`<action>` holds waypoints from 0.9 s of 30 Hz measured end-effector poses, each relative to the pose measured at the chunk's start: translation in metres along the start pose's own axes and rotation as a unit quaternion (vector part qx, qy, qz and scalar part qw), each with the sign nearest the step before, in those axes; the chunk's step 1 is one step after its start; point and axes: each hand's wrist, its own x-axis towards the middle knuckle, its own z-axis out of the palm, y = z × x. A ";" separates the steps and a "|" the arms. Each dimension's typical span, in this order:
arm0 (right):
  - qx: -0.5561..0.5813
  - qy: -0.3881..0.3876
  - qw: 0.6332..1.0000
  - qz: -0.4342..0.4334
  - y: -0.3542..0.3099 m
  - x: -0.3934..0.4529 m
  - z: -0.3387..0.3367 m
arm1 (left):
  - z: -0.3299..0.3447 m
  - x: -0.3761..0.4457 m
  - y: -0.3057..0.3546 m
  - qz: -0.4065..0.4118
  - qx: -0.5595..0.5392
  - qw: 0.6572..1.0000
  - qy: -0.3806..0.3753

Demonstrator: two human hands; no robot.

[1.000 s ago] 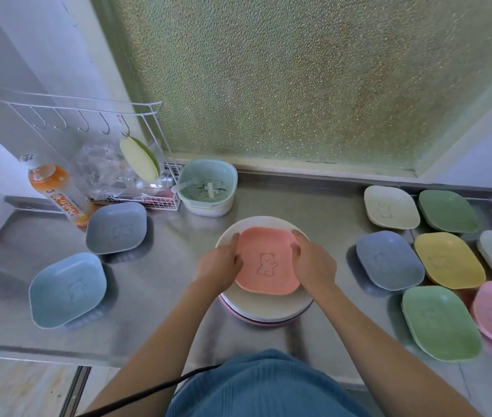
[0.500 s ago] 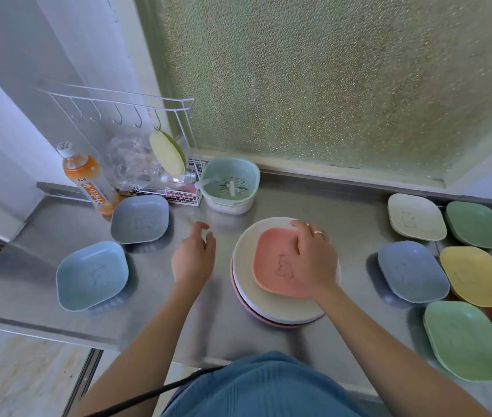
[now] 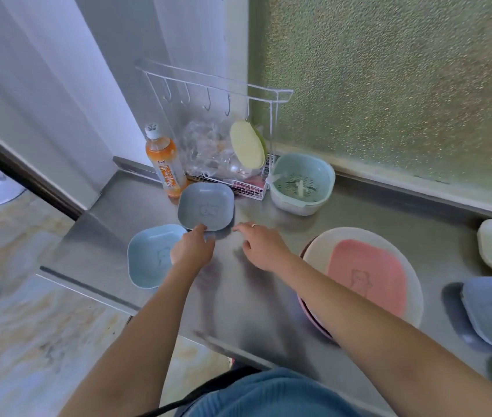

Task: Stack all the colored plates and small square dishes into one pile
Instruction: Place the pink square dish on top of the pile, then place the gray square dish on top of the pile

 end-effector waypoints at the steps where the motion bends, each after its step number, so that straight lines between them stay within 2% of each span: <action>1: -0.016 -0.020 1.000 -0.001 -0.003 0.007 0.004 | -0.001 0.002 -0.003 0.002 0.002 1.000 -0.004; 7: -0.061 -0.068 0.996 0.007 -0.018 0.037 0.025 | -0.006 0.012 -0.016 -0.008 -0.055 0.998 0.000; 11: -0.083 -0.025 0.996 0.013 -0.021 0.042 0.031 | -0.014 0.021 -0.022 -0.035 -0.073 0.997 -0.001; 13: -0.083 0.010 0.996 0.045 -0.019 0.041 0.031 | -0.018 0.026 -0.024 -0.053 -0.073 0.996 -0.002; 18: -0.024 0.033 0.988 0.152 -0.006 0.033 0.027 | -0.019 0.035 -0.019 -0.071 -0.073 0.995 -0.020; 22: 0.068 0.106 0.967 0.221 0.006 0.028 0.023 | -0.015 0.035 -0.006 -0.054 -0.070 0.996 -0.027; 25: 0.075 0.061 0.970 0.223 0.012 0.023 0.022 | -0.012 0.035 0.002 -0.054 -0.072 0.995 -0.035; 27: 0.079 0.061 0.969 0.224 0.015 0.018 0.023 | -0.011 0.034 0.004 -0.059 -0.078 0.995 -0.027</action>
